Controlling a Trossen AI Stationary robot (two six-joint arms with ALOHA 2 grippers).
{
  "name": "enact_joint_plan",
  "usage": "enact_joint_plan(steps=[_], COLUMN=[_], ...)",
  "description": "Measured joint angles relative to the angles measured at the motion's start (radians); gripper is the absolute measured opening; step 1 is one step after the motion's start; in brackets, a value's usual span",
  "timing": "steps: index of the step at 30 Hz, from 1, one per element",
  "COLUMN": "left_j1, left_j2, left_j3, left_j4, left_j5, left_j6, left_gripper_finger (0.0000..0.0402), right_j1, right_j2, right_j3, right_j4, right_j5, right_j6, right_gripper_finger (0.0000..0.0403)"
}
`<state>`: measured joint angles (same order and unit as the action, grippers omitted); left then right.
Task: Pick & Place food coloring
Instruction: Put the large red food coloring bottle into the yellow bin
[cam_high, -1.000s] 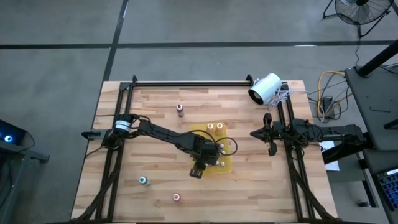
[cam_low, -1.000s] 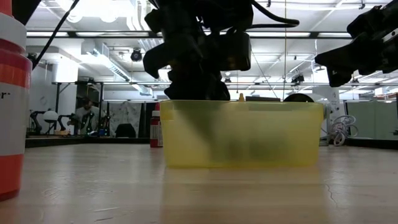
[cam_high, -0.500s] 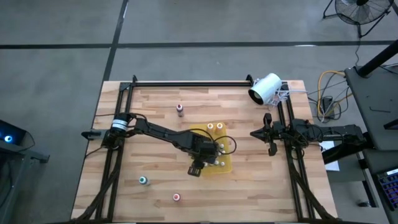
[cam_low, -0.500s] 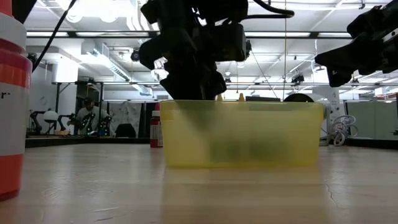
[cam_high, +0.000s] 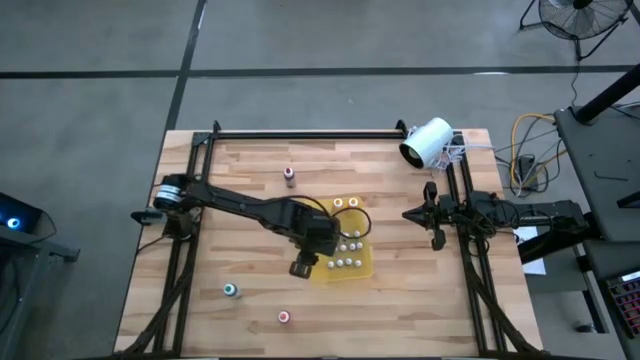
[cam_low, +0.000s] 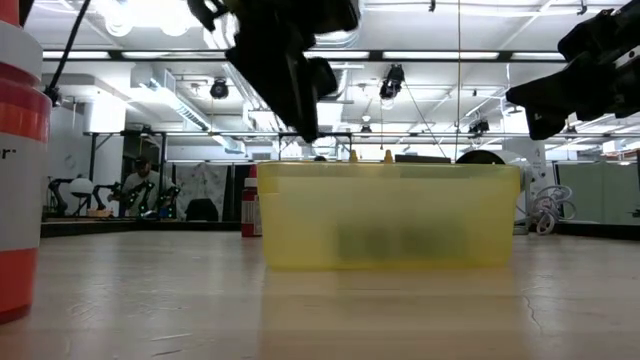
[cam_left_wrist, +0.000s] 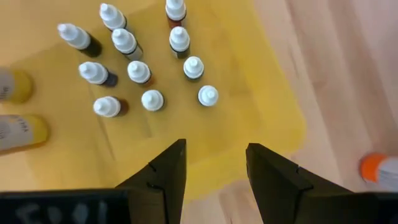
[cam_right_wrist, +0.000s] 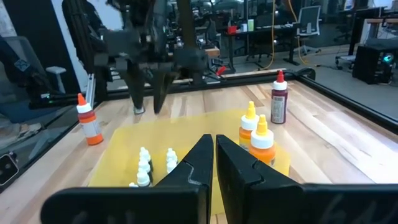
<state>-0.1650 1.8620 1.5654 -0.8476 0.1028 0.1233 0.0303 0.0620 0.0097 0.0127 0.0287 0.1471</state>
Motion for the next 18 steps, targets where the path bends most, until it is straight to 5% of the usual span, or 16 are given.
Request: enact_joint_plan(steps=[18], left_j1=[0.014], left_j2=[-0.312], left_j3=[-0.173], left_j4=[-0.043], left_j5=[-0.086], left_j6=[0.059], left_gripper_finger=[0.0138], right_j1=[0.0], right_j2=[-0.001], right_j3=[0.0], right_j4=[0.0], right_j5=[-0.002], right_j6=[0.002], right_gripper_finger=[0.0013])
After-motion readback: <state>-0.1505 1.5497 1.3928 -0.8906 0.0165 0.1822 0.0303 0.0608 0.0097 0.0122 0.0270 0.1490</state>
